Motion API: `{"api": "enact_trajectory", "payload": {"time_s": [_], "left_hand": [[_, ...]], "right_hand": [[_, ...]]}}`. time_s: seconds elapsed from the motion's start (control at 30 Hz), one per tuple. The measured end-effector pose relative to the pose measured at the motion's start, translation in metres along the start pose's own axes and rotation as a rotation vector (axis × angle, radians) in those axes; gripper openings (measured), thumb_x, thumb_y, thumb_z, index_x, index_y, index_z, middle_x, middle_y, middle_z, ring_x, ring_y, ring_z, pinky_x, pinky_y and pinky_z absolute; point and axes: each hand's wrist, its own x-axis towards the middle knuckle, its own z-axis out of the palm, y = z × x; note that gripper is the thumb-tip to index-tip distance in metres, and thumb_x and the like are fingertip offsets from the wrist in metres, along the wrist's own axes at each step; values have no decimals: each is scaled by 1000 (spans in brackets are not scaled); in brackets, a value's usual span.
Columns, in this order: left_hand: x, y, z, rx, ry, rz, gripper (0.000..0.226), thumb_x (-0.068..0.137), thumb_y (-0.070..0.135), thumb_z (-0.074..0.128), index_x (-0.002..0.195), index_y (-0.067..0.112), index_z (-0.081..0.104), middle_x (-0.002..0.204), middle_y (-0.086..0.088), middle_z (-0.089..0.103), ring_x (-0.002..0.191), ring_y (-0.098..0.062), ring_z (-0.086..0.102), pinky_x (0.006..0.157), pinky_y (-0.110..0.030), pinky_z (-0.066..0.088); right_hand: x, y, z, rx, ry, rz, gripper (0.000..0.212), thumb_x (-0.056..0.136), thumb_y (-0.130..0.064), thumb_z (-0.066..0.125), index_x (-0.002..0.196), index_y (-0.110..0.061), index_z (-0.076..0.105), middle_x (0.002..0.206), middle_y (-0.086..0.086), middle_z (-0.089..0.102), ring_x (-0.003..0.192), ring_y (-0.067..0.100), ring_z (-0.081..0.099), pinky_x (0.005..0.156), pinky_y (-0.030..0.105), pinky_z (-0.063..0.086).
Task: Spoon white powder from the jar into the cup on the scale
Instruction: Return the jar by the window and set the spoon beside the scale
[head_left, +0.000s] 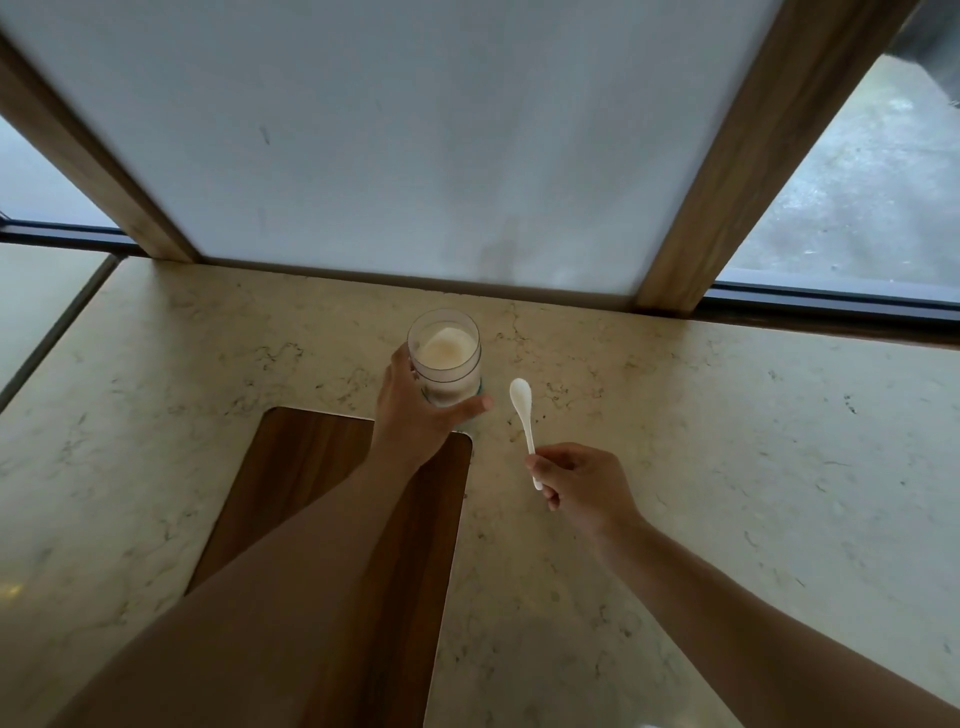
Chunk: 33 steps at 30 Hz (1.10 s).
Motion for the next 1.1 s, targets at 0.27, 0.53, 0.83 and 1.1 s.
{"api": "enact_trajectory", "payload": {"time_s": [0.27,0.53,0.83,1.1], "left_hand": [[-53,4,-1,79,-20,-117,126,50,88,67,151,27,23,156,-3,36,138,-25,42,110,-48,43],[-113,28,-15,224,-116,-49,127,50,89,67,151,32,17,161,0,27,143,-25,36,110,-52,42],[-184,65,-23,312,-226,18,126,56,84,69,154,32,10,165,0,19,149,-25,27,116,-47,33],[-249,78,-11,303,-353,98,129,51,94,61,153,35,9,163,2,19,148,-21,25,115,-46,34]], "right_hand": [[-30,-9,-12,-4,17,31,4,82,-11,77,81,-8,78,63,10,68,54,17,56,57,33,50],[-82,-20,-38,-45,64,2,4,78,-17,81,75,-16,79,62,6,71,50,12,58,54,27,49],[-156,-10,-87,-115,137,-41,5,76,-23,82,74,-20,79,63,4,73,51,10,61,55,25,52],[-223,35,-134,-164,239,-30,11,82,-31,79,85,-21,78,63,-2,74,50,8,64,52,20,52]]}}
